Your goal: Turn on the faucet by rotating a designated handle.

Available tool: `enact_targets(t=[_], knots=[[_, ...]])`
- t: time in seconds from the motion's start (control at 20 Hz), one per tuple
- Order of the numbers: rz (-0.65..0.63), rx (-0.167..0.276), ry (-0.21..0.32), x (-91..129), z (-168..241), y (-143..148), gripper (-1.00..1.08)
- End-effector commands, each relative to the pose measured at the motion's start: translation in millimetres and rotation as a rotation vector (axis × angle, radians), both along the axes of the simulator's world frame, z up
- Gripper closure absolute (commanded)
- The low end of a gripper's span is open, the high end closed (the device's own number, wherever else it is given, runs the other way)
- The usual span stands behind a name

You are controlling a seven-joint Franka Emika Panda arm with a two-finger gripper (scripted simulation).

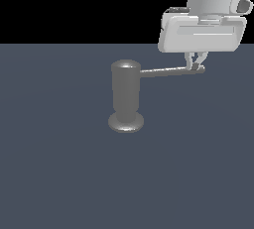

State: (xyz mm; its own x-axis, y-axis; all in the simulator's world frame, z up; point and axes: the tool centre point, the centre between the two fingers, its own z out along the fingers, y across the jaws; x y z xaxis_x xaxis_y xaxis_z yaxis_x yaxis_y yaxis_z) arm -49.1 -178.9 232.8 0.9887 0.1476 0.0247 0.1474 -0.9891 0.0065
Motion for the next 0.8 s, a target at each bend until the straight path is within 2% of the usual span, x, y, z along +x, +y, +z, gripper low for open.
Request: enact_targets(t=[0.0, 0.75], knots=[[-0.008, 0.001, 0.015, 3, -9, -8, 1.08], [-0.016, 0.003, 0.025, 40, -13, -33, 1.08]])
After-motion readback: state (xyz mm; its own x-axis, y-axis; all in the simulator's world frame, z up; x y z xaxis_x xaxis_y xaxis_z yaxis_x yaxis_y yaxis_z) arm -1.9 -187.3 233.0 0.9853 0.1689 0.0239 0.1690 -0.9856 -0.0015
